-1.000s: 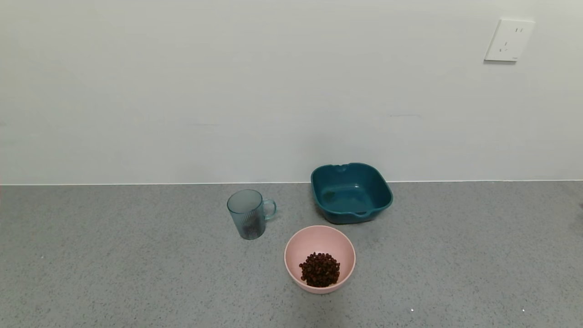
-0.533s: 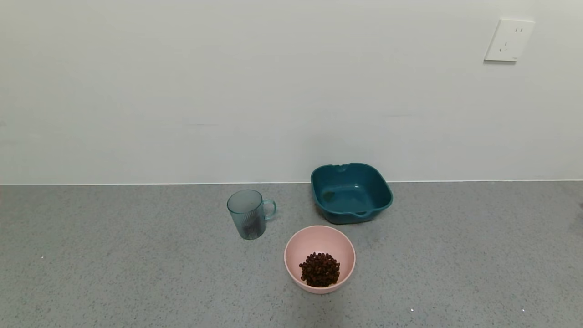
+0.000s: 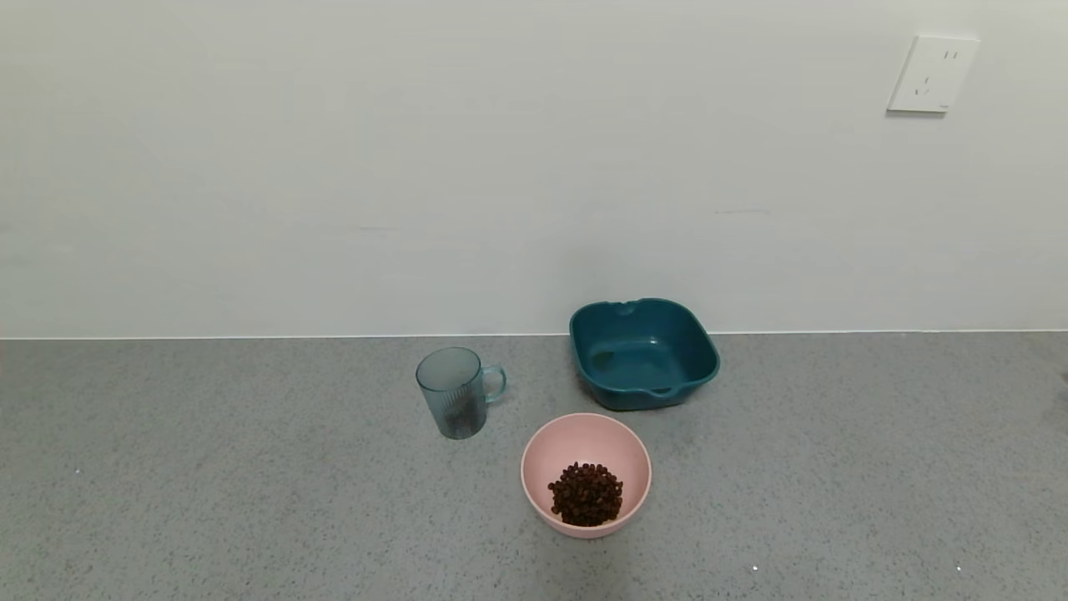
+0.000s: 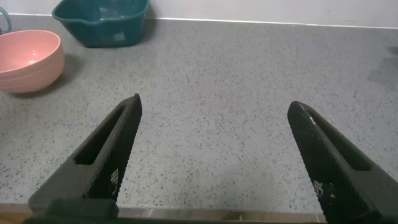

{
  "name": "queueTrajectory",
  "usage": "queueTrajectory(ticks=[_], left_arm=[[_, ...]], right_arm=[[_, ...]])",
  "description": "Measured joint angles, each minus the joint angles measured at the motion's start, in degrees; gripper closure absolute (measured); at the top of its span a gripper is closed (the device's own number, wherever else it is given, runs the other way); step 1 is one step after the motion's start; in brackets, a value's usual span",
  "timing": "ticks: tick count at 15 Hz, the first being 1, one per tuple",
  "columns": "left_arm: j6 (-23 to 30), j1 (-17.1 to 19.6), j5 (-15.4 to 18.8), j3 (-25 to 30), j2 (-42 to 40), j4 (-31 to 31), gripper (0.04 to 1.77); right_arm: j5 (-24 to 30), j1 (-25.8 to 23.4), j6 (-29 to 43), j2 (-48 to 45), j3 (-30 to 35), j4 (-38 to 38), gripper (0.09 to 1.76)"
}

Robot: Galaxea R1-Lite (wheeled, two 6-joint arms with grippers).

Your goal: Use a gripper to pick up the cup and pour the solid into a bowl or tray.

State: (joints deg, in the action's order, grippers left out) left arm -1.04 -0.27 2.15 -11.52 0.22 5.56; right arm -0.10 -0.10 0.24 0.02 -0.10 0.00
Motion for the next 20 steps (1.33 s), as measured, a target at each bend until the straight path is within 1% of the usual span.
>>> queueTrajectory(ticks=[3,5,10,20], left_arm=[[-0.3,0.0,0.0,8.4,-0.2,-10.1,0.09],[-1.0,0.0,-0.4,10.8,-0.2,-9.0,0.09],[2.3,0.0,-2.3,11.5,-0.2,-8.2,0.09],[2.3,0.0,-2.3,11.5,-0.2,-8.2,0.09]], right_arm=[[0.0,0.0,0.0,0.0,0.0,0.0,0.14],[0.0,0.0,0.0,0.0,0.0,0.0,0.14],[0.0,0.0,0.0,0.0,0.0,0.0,0.14],[0.0,0.0,0.0,0.0,0.0,0.0,0.14]])
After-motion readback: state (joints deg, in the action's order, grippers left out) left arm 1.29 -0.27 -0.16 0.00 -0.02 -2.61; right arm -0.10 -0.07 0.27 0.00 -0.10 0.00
